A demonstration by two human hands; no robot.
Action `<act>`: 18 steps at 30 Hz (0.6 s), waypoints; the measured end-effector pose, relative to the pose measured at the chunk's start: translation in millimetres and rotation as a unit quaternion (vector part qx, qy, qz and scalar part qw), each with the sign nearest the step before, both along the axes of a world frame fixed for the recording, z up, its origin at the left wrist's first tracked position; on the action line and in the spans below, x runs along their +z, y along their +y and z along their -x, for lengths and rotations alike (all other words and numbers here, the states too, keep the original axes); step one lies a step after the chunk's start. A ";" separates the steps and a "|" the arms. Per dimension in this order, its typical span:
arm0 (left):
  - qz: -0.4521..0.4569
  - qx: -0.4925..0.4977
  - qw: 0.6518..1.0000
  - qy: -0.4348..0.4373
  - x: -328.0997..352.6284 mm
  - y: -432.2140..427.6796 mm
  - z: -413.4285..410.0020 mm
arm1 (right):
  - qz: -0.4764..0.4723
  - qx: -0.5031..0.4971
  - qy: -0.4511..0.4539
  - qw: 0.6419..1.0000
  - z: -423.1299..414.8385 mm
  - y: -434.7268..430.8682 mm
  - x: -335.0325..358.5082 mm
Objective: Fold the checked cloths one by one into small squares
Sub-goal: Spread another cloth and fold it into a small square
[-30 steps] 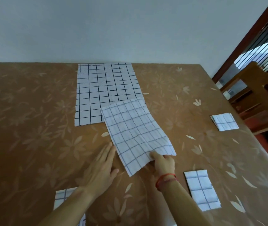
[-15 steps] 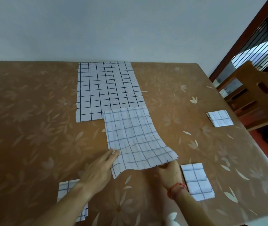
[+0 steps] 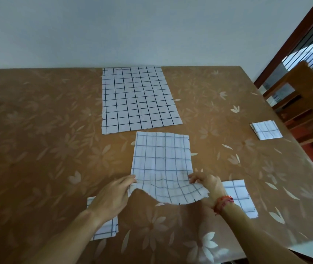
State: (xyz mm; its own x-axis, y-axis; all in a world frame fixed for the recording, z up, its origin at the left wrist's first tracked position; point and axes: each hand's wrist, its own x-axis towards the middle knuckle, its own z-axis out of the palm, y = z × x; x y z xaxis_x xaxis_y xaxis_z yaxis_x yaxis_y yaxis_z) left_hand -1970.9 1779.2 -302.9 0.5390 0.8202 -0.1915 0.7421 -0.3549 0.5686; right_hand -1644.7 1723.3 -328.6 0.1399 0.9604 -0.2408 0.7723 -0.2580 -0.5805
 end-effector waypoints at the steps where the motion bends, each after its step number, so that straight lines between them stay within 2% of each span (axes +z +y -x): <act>1: 0.020 0.021 1.000 -0.004 3.2 0.7 -1.1 | -0.025 -0.002 -0.020 0.999 7.0 -0.6 13.0; 6: -0.010 0.072 0.996 -0.046 12.9 11.1 -11.2 | -0.010 -0.056 0.005 0.998 17.3 10.8 32.7; 11: 0.039 0.158 0.978 -0.133 4.6 32.9 -24.7 | 0.006 -0.128 0.042 0.991 12.1 31.2 21.3; 18: 0.082 0.203 0.965 -0.144 -21.9 57.7 -38.2 | 0.012 -0.162 0.061 0.985 -0.1 65.4 1.2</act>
State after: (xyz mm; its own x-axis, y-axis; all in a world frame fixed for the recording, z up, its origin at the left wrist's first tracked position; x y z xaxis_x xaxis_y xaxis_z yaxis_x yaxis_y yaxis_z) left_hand -1932.7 1836.9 -324.8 0.2295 0.9466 -0.2266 0.6044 0.0439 0.7955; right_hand -1644.6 1788.6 -327.4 0.4062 0.8644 -0.2965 0.5722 -0.4936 -0.6550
